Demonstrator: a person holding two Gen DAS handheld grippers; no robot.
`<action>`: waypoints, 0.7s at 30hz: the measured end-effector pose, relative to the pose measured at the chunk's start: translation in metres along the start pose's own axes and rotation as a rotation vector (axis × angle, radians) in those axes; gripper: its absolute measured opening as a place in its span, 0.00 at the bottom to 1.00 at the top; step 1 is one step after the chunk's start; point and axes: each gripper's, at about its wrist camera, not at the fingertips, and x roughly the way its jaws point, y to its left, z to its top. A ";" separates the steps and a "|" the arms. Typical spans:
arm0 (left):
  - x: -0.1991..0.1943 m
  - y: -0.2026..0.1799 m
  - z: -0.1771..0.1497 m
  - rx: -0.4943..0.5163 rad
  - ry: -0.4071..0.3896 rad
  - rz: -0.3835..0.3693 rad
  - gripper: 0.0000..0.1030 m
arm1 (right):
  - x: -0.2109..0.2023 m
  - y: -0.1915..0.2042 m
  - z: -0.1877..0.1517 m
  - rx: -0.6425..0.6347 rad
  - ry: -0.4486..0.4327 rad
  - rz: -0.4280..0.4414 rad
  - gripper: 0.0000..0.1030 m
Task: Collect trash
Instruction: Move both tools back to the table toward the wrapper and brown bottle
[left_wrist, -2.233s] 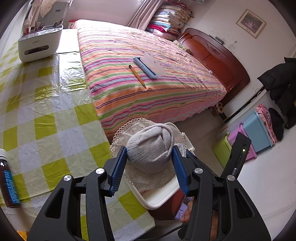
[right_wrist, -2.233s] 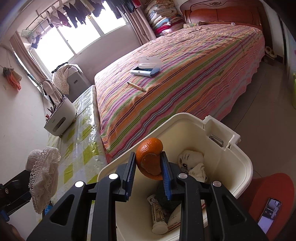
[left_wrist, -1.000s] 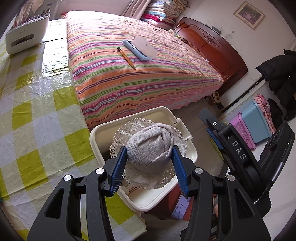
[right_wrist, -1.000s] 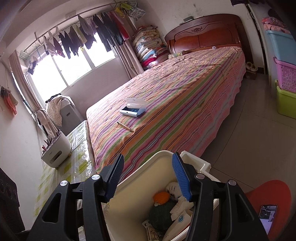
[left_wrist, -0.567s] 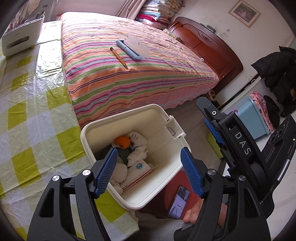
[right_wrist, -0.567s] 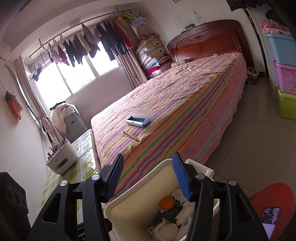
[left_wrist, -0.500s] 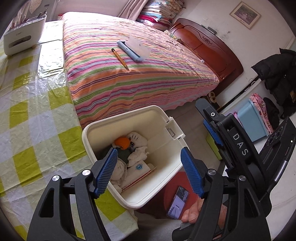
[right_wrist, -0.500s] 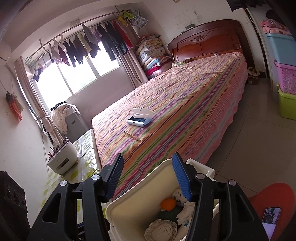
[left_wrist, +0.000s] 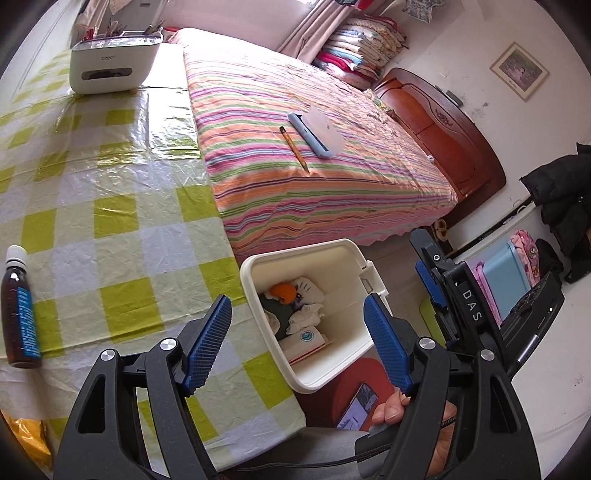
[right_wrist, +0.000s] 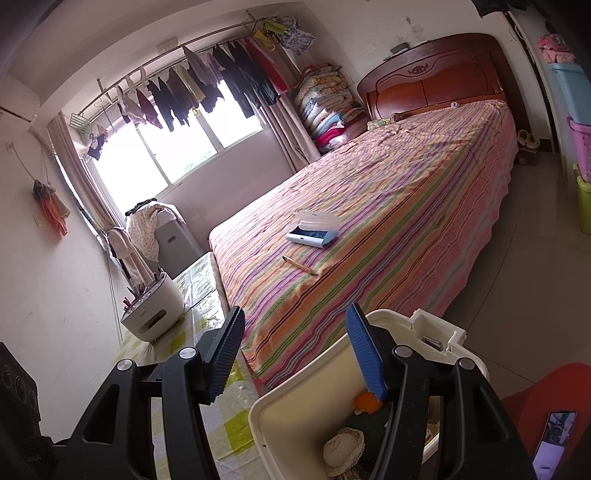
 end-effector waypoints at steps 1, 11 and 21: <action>-0.007 0.002 0.000 0.006 -0.010 0.007 0.71 | 0.000 0.002 -0.001 -0.003 0.002 0.005 0.57; -0.085 0.040 -0.022 0.115 -0.070 0.079 0.75 | 0.010 0.036 -0.016 -0.087 0.100 0.066 0.59; -0.145 0.126 -0.052 0.063 -0.067 0.190 0.75 | 0.031 0.103 -0.051 -0.228 0.299 0.156 0.60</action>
